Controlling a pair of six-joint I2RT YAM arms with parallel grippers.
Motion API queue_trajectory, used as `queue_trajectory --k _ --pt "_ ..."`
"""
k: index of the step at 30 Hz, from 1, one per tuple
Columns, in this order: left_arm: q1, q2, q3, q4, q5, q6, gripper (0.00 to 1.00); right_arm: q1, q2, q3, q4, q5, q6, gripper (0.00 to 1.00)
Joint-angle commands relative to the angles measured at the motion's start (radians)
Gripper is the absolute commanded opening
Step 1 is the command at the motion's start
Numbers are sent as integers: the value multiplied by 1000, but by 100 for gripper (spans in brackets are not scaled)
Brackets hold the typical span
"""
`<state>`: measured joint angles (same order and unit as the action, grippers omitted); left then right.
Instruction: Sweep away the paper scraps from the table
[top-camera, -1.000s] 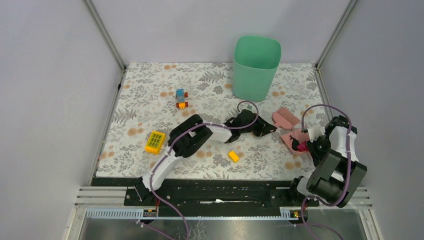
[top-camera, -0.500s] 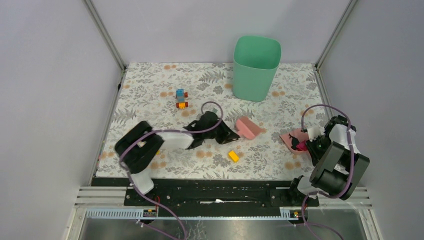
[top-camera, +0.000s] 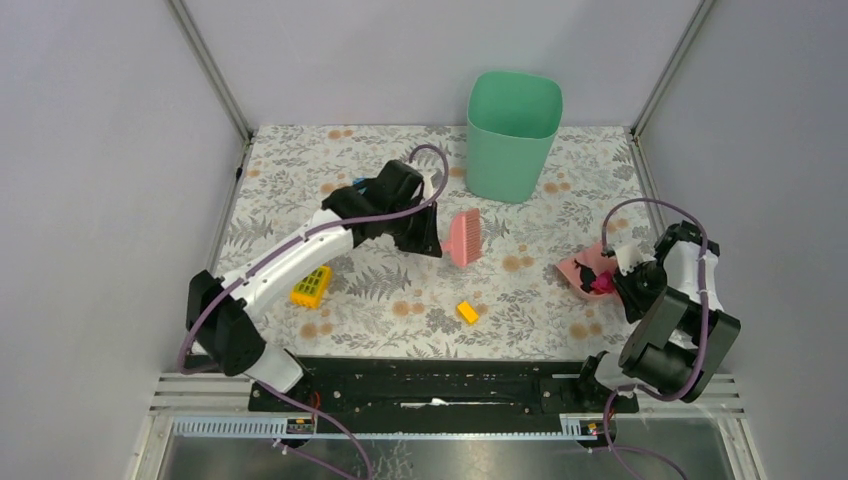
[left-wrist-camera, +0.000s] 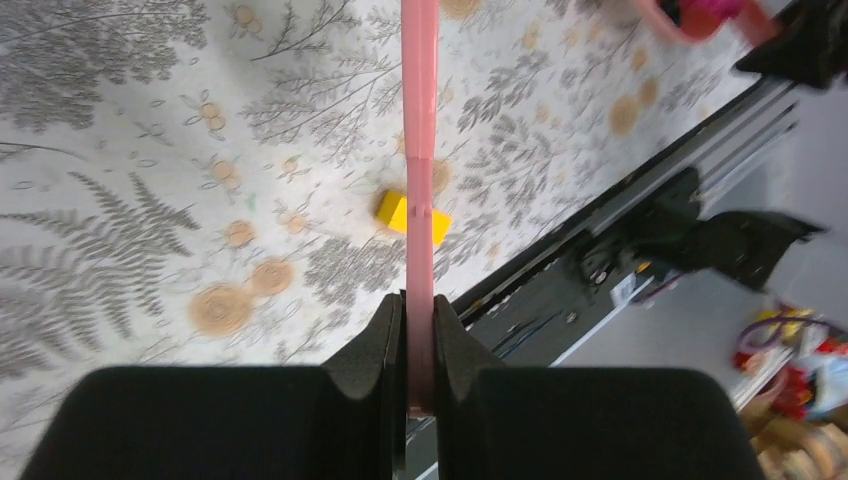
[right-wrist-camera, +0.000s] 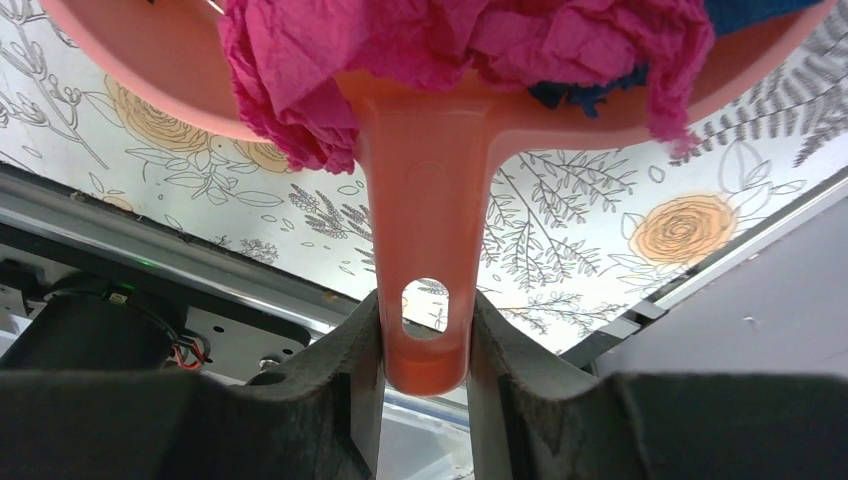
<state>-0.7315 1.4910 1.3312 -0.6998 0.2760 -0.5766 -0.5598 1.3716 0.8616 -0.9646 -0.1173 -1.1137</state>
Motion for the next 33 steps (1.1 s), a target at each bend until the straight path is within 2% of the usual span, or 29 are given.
queue_trajectory --k 1,4,5,8,9,13,16,19,24,33 --pt "0 92 183 -422 -64 285 0 63 -42 56 -80 -28 -42 0" --pt "1 114 213 -452 48 342 0 142 -69 27 -66 21 -23 0" --pt "0 131 239 -475 10 339 0 167 -79 16 -60 37 -16 0" --pt "8 155 312 -553 -373 331 0 224 -103 9 -51 60 2 0" --pt "22 158 324 -554 -418 331 0 238 -105 12 -57 63 2 0" --pt "36 235 409 -569 -406 347 0 312 -114 11 -96 94 0 0" --pt "24 298 445 -581 -523 349 0 385 -139 -18 -101 138 -6 0" --pt "21 351 484 -600 -566 348 0 436 -140 -33 -77 179 4 0" --pt "-27 444 570 -594 -704 344 0 528 -63 -26 -27 199 76 0" --pt "-77 614 719 -573 -619 373 0 673 72 57 -6 205 195 0"
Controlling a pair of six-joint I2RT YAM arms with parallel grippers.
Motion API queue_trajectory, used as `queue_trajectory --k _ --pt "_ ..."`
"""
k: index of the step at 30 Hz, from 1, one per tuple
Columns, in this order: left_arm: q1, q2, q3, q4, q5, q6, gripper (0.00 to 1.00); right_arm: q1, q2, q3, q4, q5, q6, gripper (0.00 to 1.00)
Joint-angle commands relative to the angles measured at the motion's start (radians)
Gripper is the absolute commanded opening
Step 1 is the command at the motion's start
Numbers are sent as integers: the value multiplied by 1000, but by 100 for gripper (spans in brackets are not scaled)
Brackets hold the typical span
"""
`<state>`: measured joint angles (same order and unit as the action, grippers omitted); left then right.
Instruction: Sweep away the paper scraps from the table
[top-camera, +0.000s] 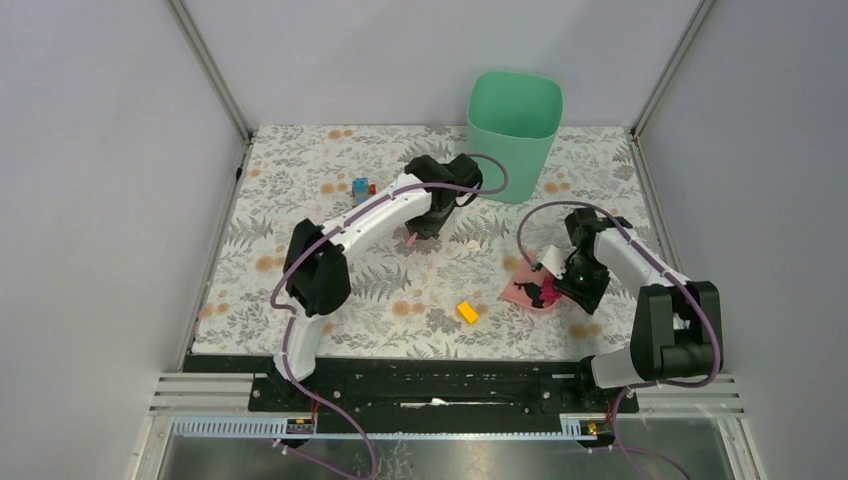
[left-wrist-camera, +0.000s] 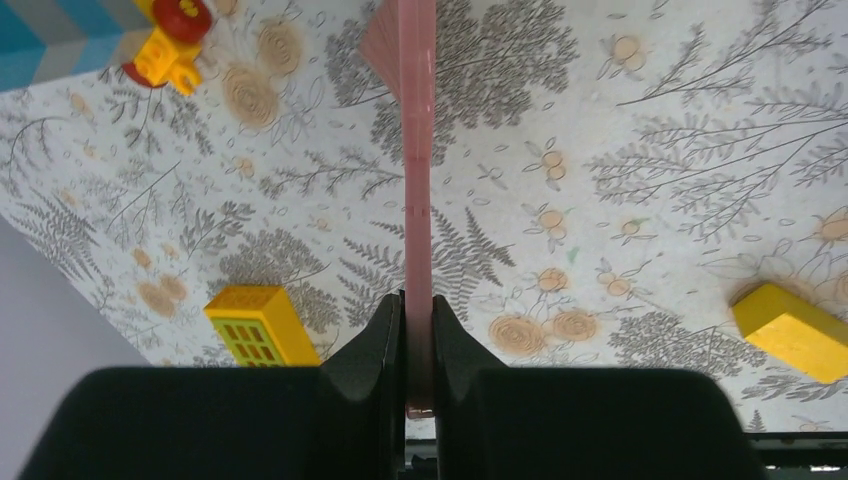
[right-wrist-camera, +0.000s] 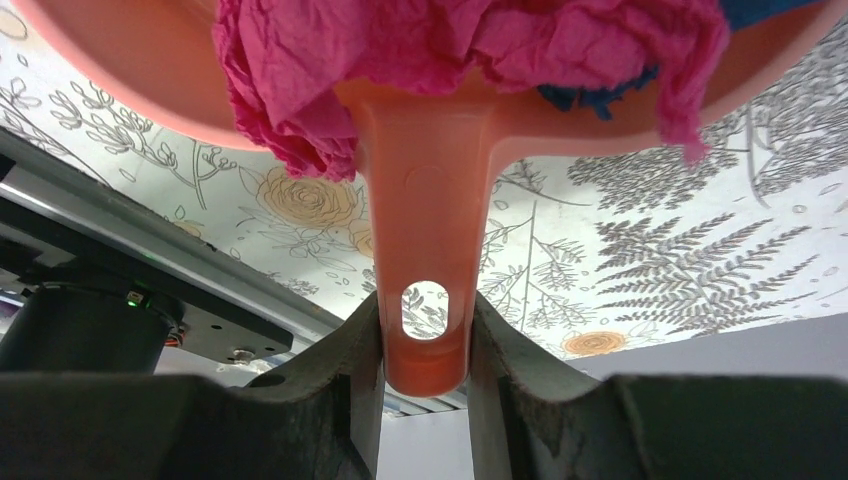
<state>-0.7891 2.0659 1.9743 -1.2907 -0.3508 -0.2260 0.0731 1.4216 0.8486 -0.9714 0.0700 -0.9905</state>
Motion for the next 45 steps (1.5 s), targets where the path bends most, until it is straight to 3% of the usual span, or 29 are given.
queue_trajectory --k 1,13,26,33,45 --pt "-26 46 78 34 25 24 0 48 28 79 0 17 80 0" --pt "-84 46 -8 227 312 -7 0 81 167 123 9 -19 159 0" --pt "-105 -54 -69 368 648 -102 0 85 186 145 2 -67 193 0" --pt "-109 -225 -145 428 582 -145 0 85 177 112 23 -91 200 0" --pt "-87 -429 -310 343 215 -136 0 85 91 57 31 -118 207 0"
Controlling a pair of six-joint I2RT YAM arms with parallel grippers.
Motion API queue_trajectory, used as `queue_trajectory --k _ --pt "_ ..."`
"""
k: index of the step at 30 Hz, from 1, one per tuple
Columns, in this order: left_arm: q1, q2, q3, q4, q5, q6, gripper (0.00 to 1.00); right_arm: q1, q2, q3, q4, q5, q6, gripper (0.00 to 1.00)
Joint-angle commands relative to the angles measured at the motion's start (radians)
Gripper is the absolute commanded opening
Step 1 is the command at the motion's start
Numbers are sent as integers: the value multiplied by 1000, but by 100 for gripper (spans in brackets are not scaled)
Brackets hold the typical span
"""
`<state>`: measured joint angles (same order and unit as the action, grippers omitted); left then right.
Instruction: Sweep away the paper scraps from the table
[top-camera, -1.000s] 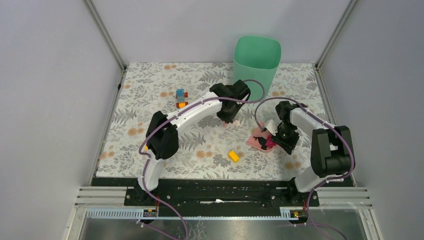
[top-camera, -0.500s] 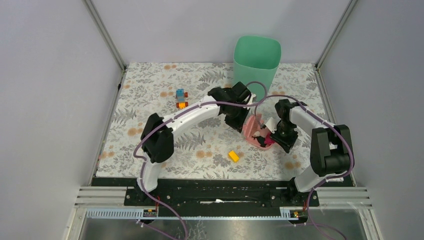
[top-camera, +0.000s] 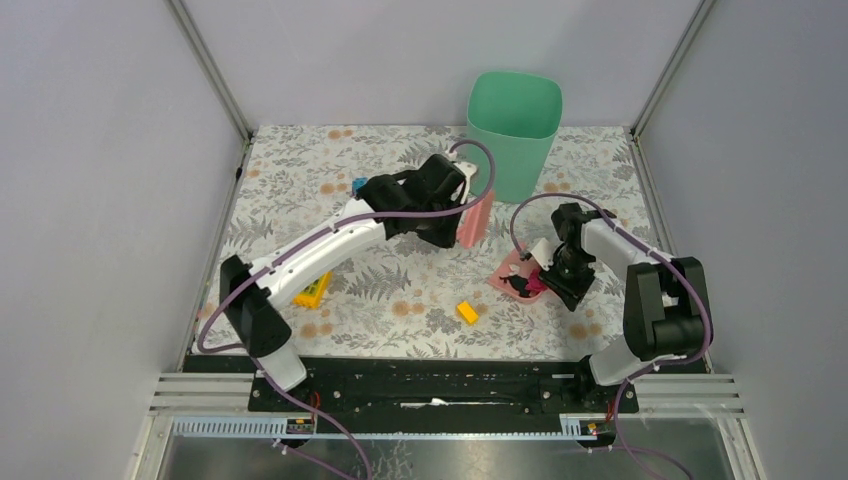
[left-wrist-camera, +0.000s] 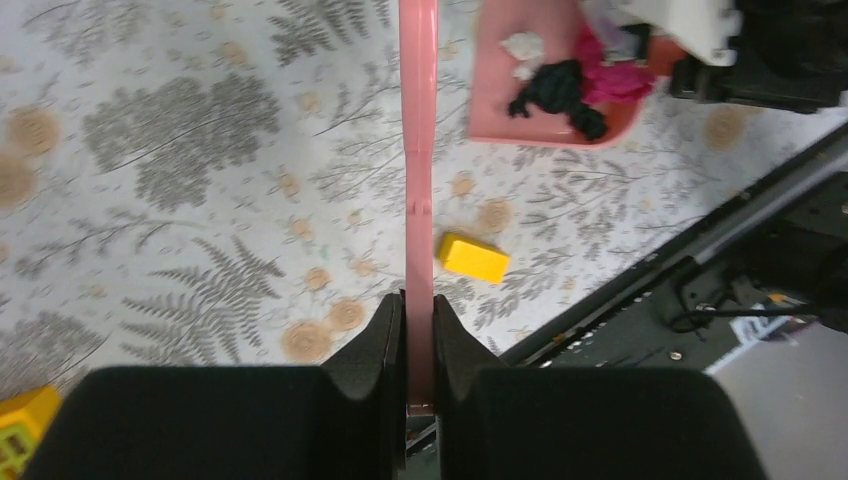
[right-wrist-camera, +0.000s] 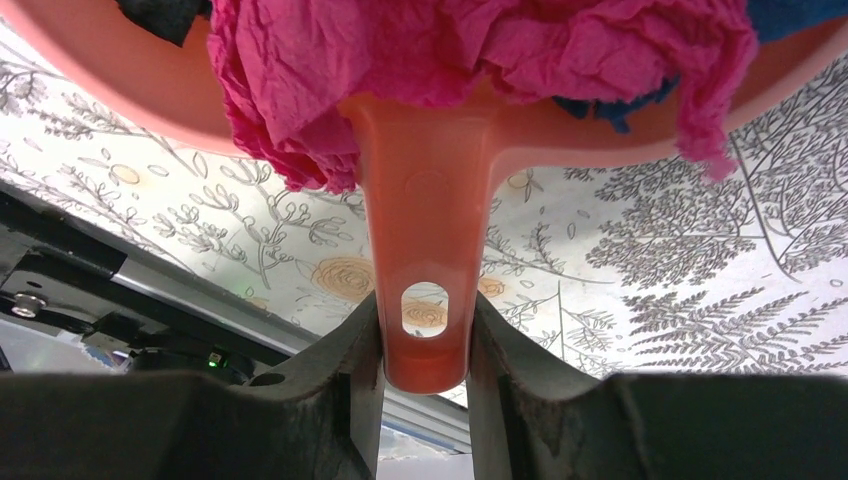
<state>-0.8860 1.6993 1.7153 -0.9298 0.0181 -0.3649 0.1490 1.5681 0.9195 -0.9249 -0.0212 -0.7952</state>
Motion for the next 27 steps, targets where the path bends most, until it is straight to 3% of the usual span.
queue_trajectory --k 1,10,18,23,27 --pt "13 -78 -69 -19 -174 4 0 8 -61 -16 -15 -26 12 0" --pt "41 -179 -203 -1 -242 -8 0 9 -89 8 -45 -32 27 0" --pt "84 -275 -317 73 -217 -24 0 9 -144 92 -140 -53 33 0" --pt "111 -350 -448 202 -215 -18 0 9 -168 170 -213 -92 46 0" --pt "116 -421 -600 389 -119 16 0 8 -181 221 -259 -98 57 0"
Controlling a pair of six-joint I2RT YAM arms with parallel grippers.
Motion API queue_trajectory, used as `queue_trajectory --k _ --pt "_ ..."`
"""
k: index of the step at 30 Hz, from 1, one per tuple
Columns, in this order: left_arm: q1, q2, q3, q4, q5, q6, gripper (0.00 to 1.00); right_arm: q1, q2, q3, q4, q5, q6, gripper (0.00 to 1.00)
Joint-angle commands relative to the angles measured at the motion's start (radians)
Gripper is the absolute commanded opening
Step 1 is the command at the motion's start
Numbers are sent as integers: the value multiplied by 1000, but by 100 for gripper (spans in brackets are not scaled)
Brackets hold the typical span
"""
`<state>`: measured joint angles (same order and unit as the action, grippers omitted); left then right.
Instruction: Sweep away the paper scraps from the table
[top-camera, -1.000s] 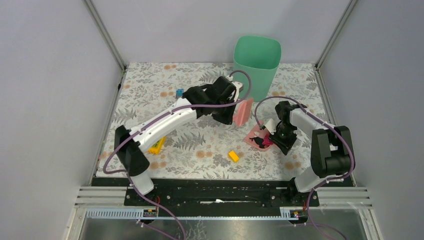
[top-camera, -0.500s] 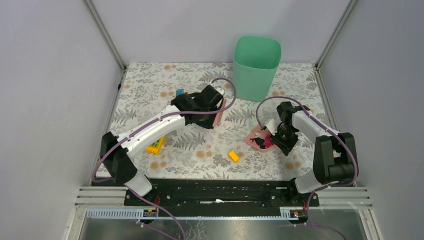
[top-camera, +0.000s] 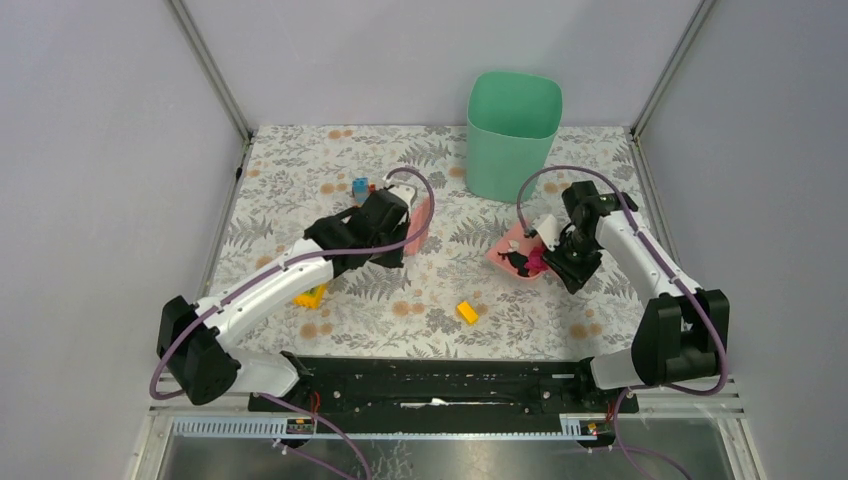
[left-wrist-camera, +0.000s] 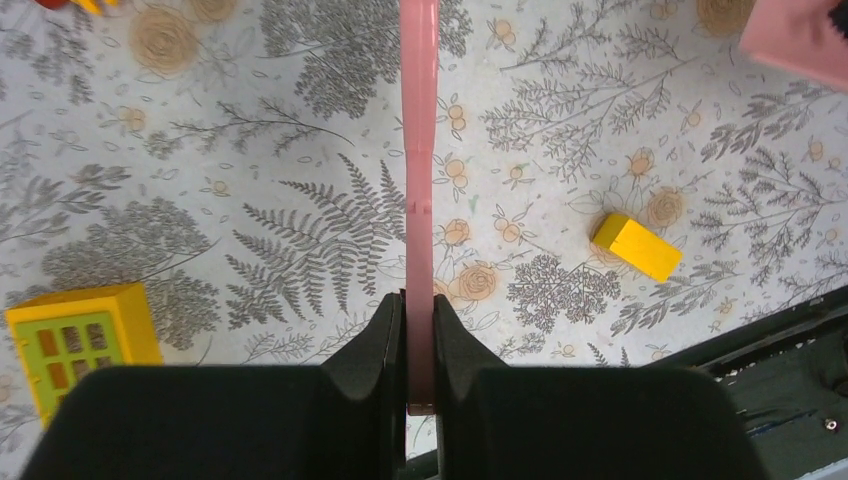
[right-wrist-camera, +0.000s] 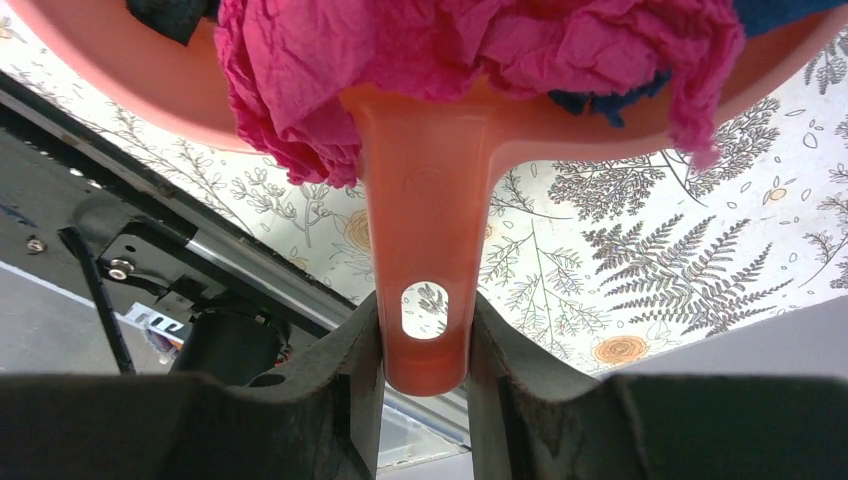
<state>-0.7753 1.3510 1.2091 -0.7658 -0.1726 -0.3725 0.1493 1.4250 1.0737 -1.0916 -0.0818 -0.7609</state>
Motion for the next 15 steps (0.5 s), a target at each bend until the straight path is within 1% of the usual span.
queue_trajectory --k 1,5,8,15 --pt "7 -84 -118 261 76 26 0 9 -40 80 -98 -35 23 0" --pt "19 -96 -166 341 93 42 0 9 -41 138 -135 -36 23 0" --pt "38 -101 -195 384 164 45 0 9 -38 197 -155 -38 34 0" --pt "74 -103 -216 372 237 21 0 9 -40 324 -186 -83 61 0"
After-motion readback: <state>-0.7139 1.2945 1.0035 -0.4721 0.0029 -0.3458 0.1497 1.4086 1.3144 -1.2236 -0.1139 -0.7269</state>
